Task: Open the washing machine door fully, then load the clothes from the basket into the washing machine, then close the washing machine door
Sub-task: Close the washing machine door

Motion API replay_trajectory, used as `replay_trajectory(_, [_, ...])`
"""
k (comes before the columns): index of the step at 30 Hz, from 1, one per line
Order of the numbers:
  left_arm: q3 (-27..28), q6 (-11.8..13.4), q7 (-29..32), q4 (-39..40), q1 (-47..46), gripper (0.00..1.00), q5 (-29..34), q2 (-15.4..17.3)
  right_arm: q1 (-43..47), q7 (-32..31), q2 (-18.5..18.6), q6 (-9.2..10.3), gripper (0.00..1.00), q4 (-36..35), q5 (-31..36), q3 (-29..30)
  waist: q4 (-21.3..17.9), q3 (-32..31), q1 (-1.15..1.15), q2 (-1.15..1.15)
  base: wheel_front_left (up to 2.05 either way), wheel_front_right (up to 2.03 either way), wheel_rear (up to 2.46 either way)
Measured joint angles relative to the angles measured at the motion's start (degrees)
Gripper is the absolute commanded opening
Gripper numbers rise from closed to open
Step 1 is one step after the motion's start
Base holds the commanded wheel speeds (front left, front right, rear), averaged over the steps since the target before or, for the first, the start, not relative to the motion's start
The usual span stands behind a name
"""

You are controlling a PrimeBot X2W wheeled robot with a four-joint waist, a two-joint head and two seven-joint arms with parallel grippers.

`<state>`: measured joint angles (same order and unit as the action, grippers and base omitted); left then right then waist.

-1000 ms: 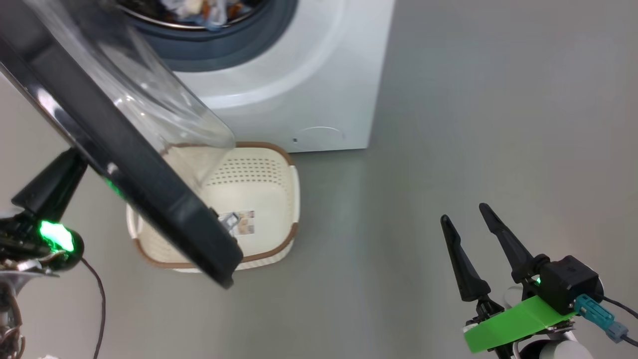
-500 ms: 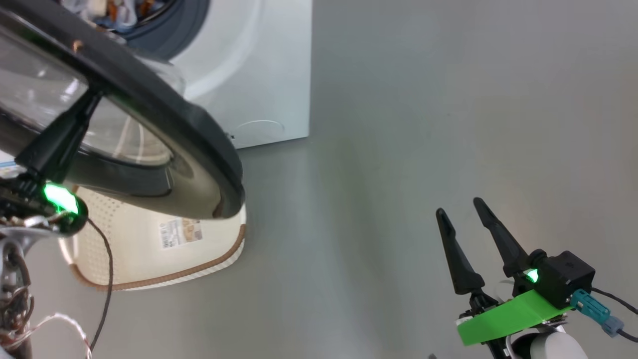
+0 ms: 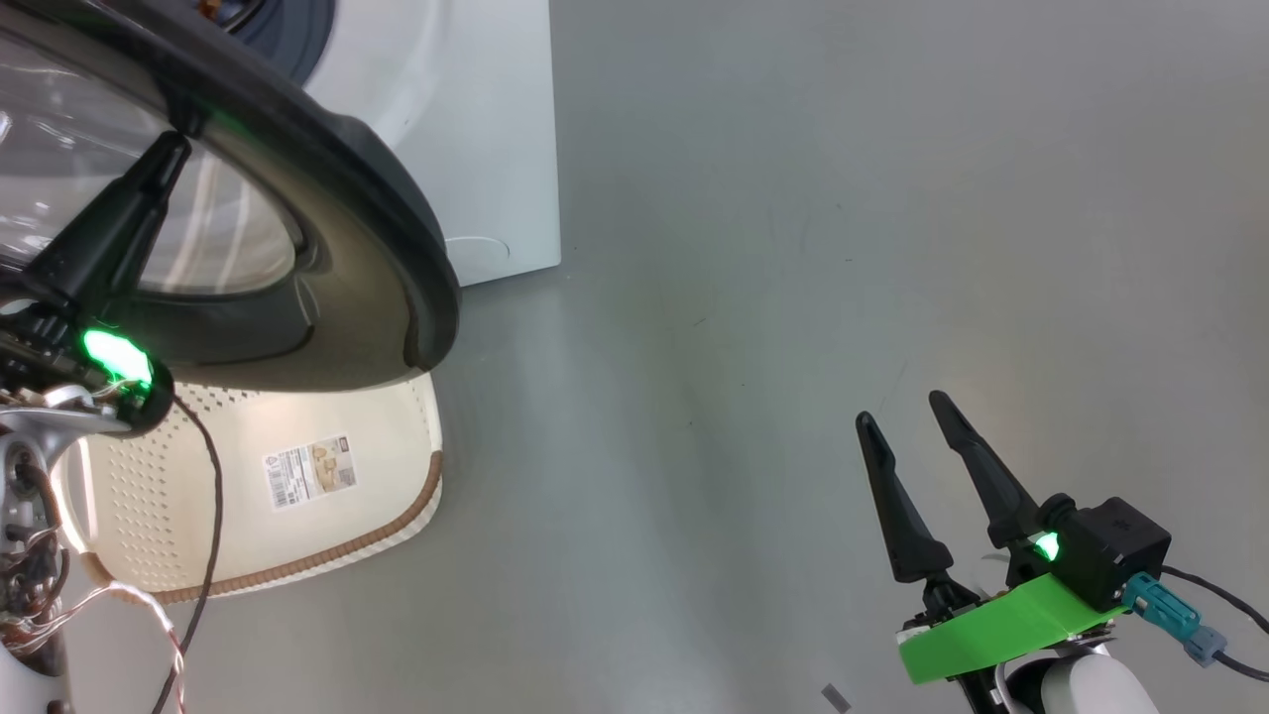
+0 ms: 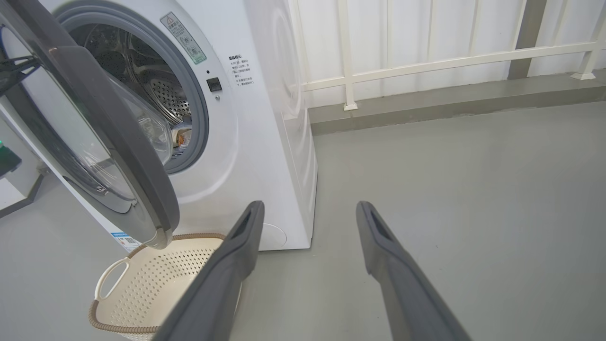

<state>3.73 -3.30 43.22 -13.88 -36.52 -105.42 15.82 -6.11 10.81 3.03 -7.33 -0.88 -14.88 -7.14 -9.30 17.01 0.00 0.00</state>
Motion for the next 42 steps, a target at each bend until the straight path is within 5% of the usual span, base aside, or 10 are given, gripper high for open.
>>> replay_trajectory(9, [2.3,-1.1,0.1,0.1,0.7,0.0,-0.9,-0.4,0.0,0.9,0.0,0.0,1.0,0.7,-0.4,0.0,-0.5,-0.2,0.0,0.0,0.0,0.0,0.0])
replay_trajectory(20, [9.0,-3.1,-2.0,3.9,13.4,0.0,-4.0,-4.1,0.4,0.9,-0.1,0.0,1.0,0.6,-0.4,1.5,0.5,-1.1,0.0,0.0,0.0,0.0,0.0])
replay_trajectory(21, [9.3,-3.1,-2.2,4.5,14.6,0.32,-4.0,-4.7,0.4,0.9,-0.1,0.0,1.0,0.5,-0.4,1.5,0.8,-1.2,0.0,0.0,0.0,0.0,0.0])
replay_trajectory(22, [9.7,-3.1,-2.5,5.2,15.9,0.82,-4.0,-5.4,0.6,0.9,-0.1,0.0,1.0,0.5,-0.3,1.5,1.0,-1.3,0.0,0.0,0.0,0.0,0.0])
replay_trajectory(23, [10.1,-3.5,-2.7,6.0,17.2,1.0,-4.0,-6.1,0.7,0.9,-0.1,0.0,1.0,0.4,-0.3,1.5,1.2,-1.4,0.0,0.0,0.0,0.0,0.0])
replay_trajectory(30, [14.9,-3.6,-7.3,13.0,25.0,1.0,-2.0,-12.3,1.5,0.3,-0.1,0.0,1.0,0.1,0.1,2.1,3.3,-2.3,0.0,0.0,0.0,0.0,0.0])
replay_trajectory(37, [15.4,-3.6,-15.7,17.5,29.3,1.0,3.4,-14.1,1.6,-0.5,-0.1,0.0,1.0,-0.3,0.3,2.4,5.8,-3.4,0.0,0.0,0.0,0.0,0.0])
replay_trajectory(41, [12.7,-3.6,-23.8,21.1,30.8,1.0,15.4,-14.1,2.0,-1.2,-0.1,0.0,1.0,-0.8,0.7,2.5,7.1,-4.3,0.0,0.0,0.0,0.0,0.0])
replay_trajectory(42, [10.3,-3.6,-28.5,23.6,31.8,1.0,22.8,-14.0,2.8,-1.5,-0.1,0.0,1.0,-1.0,0.7,2.7,7.6,-4.8,0.0,0.0,0.0,0.0,0.0])
